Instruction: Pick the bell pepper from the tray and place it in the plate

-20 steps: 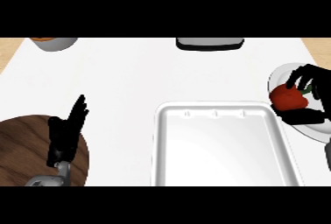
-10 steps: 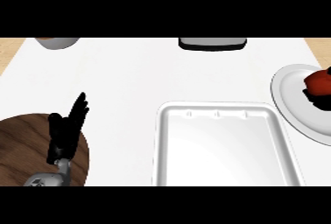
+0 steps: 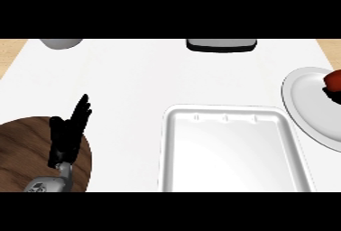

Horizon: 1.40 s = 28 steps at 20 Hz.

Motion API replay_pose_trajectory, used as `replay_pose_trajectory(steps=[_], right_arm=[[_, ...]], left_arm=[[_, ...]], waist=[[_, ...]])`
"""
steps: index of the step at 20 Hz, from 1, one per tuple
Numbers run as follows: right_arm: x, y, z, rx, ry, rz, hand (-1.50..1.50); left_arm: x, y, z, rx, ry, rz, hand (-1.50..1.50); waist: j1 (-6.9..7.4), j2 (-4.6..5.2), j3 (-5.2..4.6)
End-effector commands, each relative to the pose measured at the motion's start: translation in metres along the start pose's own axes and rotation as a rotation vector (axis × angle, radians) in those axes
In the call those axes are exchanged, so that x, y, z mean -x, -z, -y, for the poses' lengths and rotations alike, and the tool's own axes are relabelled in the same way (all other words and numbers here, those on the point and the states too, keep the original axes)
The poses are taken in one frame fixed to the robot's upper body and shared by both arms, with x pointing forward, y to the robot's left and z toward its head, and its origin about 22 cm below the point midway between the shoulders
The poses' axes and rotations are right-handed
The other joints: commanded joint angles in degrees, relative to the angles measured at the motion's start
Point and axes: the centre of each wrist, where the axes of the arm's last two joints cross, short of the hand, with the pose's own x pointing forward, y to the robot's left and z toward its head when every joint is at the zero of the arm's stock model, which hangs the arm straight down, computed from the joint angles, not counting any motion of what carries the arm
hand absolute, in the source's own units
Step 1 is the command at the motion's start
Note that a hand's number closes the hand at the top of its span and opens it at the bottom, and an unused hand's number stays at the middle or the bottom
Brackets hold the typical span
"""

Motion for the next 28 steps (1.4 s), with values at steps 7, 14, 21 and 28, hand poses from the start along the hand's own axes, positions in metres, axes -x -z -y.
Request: replay_pose_trajectory(steps=[7, 14, 21, 28], right_arm=[[0.044, 0.013, -0.022, -0.296, 0.032, -0.100, 1.50], [0.073, 0.005, -0.032, -0.493, 0.010, -0.078, -1.50], [0.080, 0.006, -0.017, -0.321, 0.413, 0.131, -1.50], [0.113, -0.002, 0.019, -0.192, 0.796, 0.080, -1.50]], left_arm=[[0.014, -0.005, -0.007, -0.001, -0.003, -0.039, 0.00], [0.008, 0.007, 0.017, 0.017, -0.010, -0.044, 0.00], [0.004, -0.001, 0.000, 0.006, -0.013, -0.044, 0.00], [0.006, -0.002, 0.014, -0.013, 0.004, -0.033, 0.00]], waist=[[0.66, 0.36, -0.26], [0.79, 0.69, -0.19], [-0.24, 0.18, -0.15], [-0.24, 0.37, -0.18]])
